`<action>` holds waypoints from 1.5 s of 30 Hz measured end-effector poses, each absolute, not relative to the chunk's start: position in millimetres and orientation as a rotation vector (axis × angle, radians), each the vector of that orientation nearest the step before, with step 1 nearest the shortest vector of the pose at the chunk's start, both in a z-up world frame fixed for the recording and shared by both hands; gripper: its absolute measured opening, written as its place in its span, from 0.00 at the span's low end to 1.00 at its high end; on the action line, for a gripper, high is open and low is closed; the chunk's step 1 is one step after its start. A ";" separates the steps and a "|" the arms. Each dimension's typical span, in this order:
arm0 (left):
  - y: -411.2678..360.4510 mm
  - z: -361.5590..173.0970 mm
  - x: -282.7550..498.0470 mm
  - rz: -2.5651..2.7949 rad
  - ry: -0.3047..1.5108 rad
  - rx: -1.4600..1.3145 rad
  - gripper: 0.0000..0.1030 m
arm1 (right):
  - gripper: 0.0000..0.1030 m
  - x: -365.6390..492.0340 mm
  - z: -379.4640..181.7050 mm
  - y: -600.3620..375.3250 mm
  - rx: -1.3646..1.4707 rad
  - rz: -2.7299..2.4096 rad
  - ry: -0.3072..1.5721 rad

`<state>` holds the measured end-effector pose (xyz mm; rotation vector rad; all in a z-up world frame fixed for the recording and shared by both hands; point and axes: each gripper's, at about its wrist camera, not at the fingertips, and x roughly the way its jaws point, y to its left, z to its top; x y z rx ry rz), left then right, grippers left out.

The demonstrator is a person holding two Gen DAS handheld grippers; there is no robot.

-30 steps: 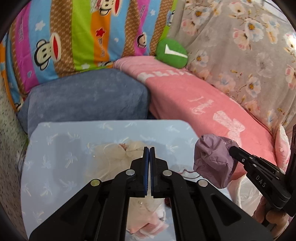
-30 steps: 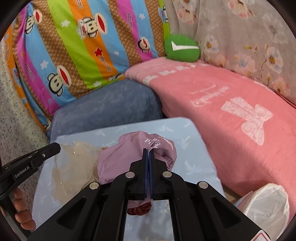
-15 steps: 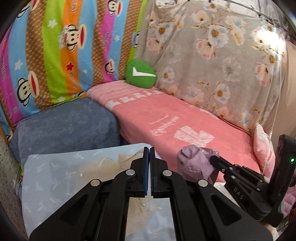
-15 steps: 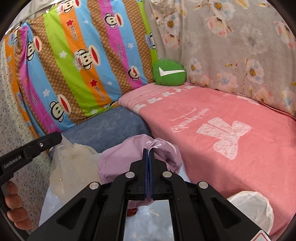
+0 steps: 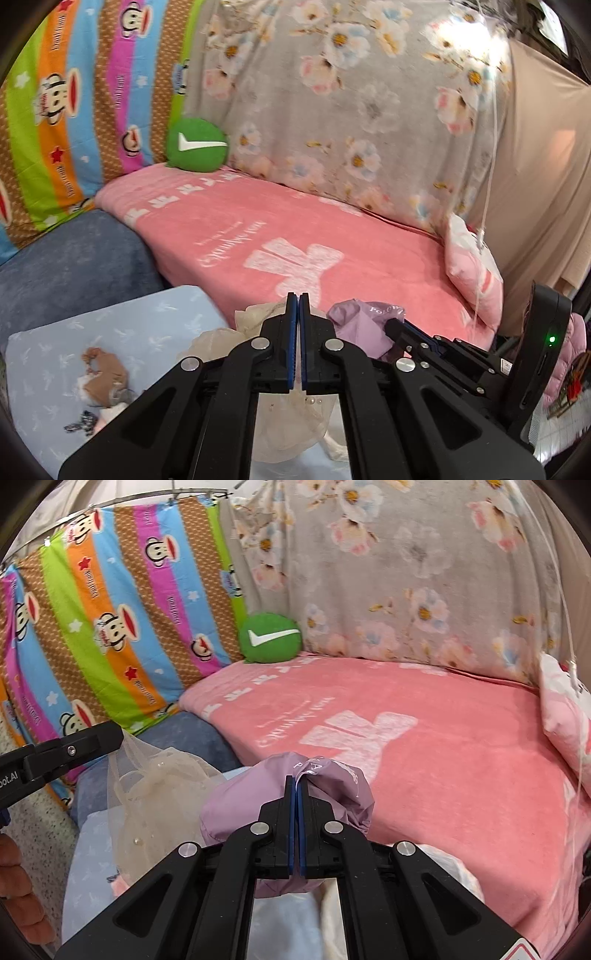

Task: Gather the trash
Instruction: 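Lift both held items and carry them over the white trash bin, then open both tools to drop the tulle and purple cloth into the bin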

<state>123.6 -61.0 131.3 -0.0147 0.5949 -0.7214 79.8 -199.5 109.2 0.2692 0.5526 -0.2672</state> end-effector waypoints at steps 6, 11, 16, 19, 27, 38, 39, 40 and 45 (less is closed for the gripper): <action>-109.6 118.7 105.4 -0.808 0.628 0.019 0.02 | 0.01 51.2 93.4 -241.4 0.296 -0.336 0.585; -136.7 106.8 94.2 -0.856 0.642 0.014 0.02 | 0.05 35.8 80.6 -268.3 0.329 -0.380 0.605; -157.2 96.4 88.1 -0.877 0.677 0.041 0.03 | 0.13 28.8 71.2 -283.8 0.346 -0.405 0.626; -163.3 91.7 87.8 -0.872 0.701 0.056 0.09 | 0.22 26.7 67.9 -288.7 0.351 -0.409 0.628; -160.0 88.9 85.3 -0.807 0.664 0.077 0.49 | 0.32 25.3 62.3 -290.0 0.366 -0.413 0.627; -134.7 70.2 97.3 -0.730 0.707 0.049 0.49 | 0.37 27.5 54.9 -262.4 0.326 -0.377 0.647; -130.9 67.7 98.1 -0.719 0.711 0.048 0.49 | 0.37 27.7 53.1 -259.0 0.326 -0.370 0.650; -125.9 64.4 99.0 -0.704 0.717 0.047 0.49 | 0.37 27.7 51.1 -255.2 0.326 -0.363 0.654; -98.4 48.7 103.1 -0.631 0.743 0.035 0.49 | 0.37 31.7 38.5 -228.0 0.320 -0.316 0.682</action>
